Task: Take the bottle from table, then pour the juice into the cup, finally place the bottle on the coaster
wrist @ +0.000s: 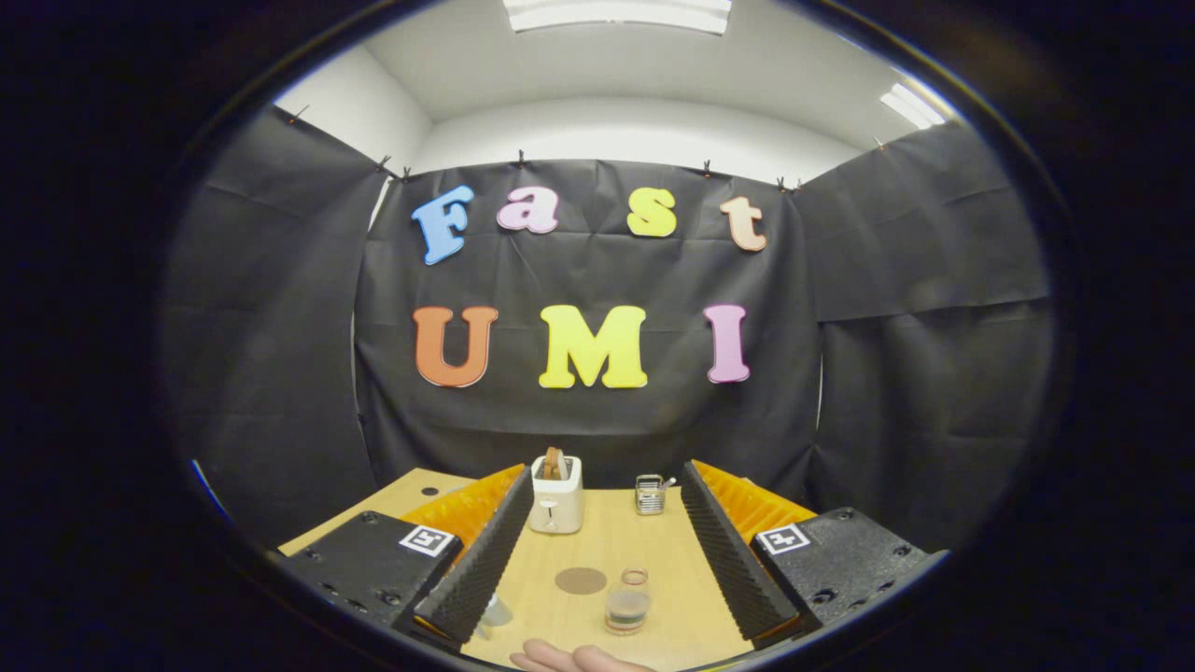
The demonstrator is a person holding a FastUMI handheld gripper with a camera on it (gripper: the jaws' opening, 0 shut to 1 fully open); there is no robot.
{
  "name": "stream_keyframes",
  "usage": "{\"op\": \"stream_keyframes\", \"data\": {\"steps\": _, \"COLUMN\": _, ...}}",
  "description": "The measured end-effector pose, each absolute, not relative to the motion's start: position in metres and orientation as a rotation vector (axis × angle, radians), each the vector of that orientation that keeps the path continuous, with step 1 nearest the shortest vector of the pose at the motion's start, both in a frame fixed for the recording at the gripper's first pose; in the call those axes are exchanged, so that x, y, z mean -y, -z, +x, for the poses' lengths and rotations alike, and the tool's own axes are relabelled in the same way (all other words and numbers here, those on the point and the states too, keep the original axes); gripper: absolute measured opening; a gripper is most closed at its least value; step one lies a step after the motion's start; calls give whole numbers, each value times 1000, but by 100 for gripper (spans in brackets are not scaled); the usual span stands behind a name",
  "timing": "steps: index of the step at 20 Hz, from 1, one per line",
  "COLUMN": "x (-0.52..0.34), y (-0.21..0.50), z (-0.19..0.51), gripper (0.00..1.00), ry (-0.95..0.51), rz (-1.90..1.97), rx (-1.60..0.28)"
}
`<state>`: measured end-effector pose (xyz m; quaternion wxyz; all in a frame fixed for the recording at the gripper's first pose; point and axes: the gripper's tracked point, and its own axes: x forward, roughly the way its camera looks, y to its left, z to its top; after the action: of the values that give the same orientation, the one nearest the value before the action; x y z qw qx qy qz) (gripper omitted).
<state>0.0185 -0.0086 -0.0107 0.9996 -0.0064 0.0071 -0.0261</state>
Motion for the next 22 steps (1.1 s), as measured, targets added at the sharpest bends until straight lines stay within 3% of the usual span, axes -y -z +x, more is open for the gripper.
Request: {"op": "stream_keyframes", "data": {"steps": 22, "x": 37, "y": 126, "z": 55, "gripper": 100, "ry": 89, "rz": -21, "rx": -25}}
